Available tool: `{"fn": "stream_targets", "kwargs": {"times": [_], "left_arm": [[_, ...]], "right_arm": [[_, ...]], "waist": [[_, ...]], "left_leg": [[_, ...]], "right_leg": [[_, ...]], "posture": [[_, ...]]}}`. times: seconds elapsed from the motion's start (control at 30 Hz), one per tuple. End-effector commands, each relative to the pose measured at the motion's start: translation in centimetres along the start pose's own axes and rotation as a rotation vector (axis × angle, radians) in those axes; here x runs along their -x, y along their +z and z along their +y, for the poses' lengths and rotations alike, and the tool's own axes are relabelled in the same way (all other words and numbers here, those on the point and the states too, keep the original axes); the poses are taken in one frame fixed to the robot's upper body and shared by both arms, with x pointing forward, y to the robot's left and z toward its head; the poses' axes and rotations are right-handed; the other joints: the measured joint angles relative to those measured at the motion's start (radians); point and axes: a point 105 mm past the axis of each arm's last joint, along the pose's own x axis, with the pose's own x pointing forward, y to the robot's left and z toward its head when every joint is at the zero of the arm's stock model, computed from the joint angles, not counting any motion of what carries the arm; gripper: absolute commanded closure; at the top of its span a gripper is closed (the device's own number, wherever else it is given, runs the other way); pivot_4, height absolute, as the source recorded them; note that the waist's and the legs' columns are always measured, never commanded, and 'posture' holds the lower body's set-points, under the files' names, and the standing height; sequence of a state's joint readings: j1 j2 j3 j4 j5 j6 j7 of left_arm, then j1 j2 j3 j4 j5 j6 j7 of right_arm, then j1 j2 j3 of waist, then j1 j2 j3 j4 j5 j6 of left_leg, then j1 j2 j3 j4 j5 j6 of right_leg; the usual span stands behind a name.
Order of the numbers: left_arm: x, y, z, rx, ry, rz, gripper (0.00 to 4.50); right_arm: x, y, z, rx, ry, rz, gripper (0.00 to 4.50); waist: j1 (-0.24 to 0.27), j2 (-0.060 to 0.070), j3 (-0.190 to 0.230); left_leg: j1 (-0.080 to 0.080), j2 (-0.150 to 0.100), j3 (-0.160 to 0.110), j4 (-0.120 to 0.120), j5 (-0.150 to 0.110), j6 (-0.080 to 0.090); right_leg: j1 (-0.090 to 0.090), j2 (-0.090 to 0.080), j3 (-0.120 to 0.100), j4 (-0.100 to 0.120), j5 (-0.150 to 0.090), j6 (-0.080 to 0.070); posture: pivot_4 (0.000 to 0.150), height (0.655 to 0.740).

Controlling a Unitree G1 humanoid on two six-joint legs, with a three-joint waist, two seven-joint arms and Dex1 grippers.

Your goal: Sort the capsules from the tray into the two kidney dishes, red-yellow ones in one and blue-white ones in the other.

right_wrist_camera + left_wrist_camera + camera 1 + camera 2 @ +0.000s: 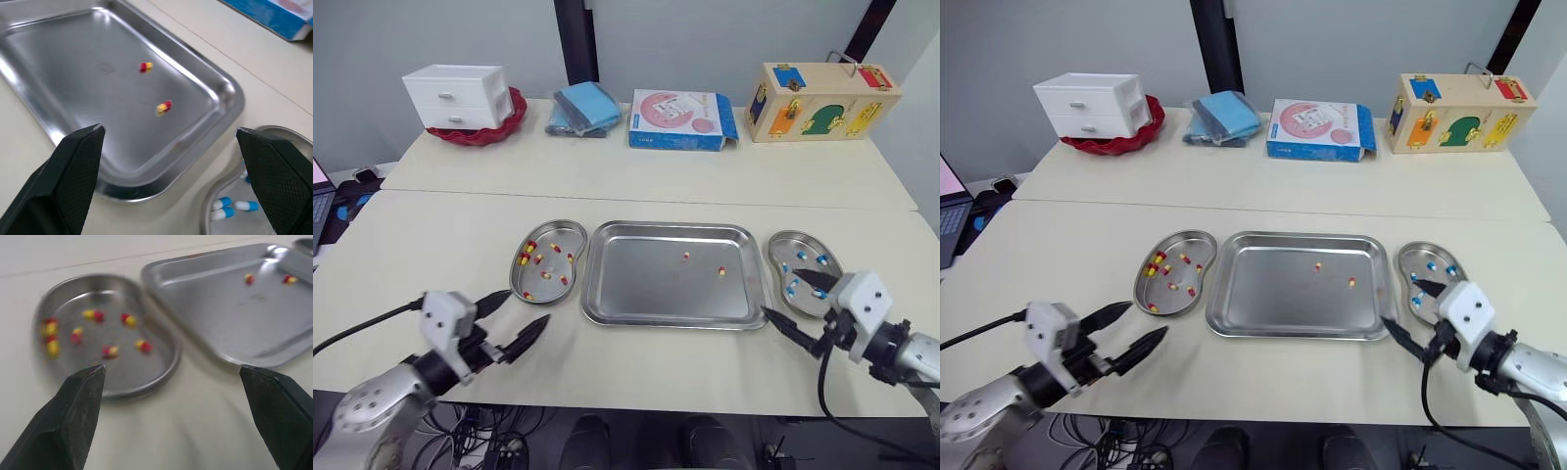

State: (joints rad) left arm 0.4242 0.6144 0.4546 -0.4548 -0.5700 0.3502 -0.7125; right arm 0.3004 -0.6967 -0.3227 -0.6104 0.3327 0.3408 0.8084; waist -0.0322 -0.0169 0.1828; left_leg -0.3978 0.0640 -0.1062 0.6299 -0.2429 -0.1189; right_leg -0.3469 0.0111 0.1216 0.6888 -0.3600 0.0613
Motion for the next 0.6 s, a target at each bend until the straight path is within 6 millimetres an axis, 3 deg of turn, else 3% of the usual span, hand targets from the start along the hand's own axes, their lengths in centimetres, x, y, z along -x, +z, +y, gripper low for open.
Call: {"fn": "stream_targets", "kwargs": {"times": [0.03, 0.3, 0.6], "left_arm": [[2.4, -0.9, 2.2, 0.003, 0.105, 0.05, 0.0], [4.8, -3.5, 3.6, 0.067, 0.192, 0.105, 0.0], [5.5, -4.2, 3.1, 0.085, 0.191, 0.125, 0.0]], "right_arm": [[1.3, -0.2, 0.8, 0.032, 0.069, -0.009, 0.01], [3.6, -3.1, 1.6, -0.067, 0.076, 0.065, 0.01], [2.9, -3.1, 1.8, -0.057, 0.101, 0.056, 0.01]], "waist": [[0.001, 0.0, 0.0], [0.0, -0.002, 0.0], [-0.001, -0.002, 0.0]], "left_leg": [[0.0, 0.0, 0.0, 0.0, 0.0, 0.0], [0.006, 0.0, 0.0, 0.0, 0.0, 0.0], [0.006, 0.0, 0.001, 0.0, 0.0, 0.0]], "right_leg": [[0.001, 0.0, 0.0, 0.0, 0.0, 0.0], [0.006, 0.0, 0.0, -0.001, 0.0, 0.0], [0.006, 0.0, 0.001, -0.001, 0.0, 0.0]], "posture": [[0.15, 0.74], [0.15, 0.74], [0.15, 0.74]]}}
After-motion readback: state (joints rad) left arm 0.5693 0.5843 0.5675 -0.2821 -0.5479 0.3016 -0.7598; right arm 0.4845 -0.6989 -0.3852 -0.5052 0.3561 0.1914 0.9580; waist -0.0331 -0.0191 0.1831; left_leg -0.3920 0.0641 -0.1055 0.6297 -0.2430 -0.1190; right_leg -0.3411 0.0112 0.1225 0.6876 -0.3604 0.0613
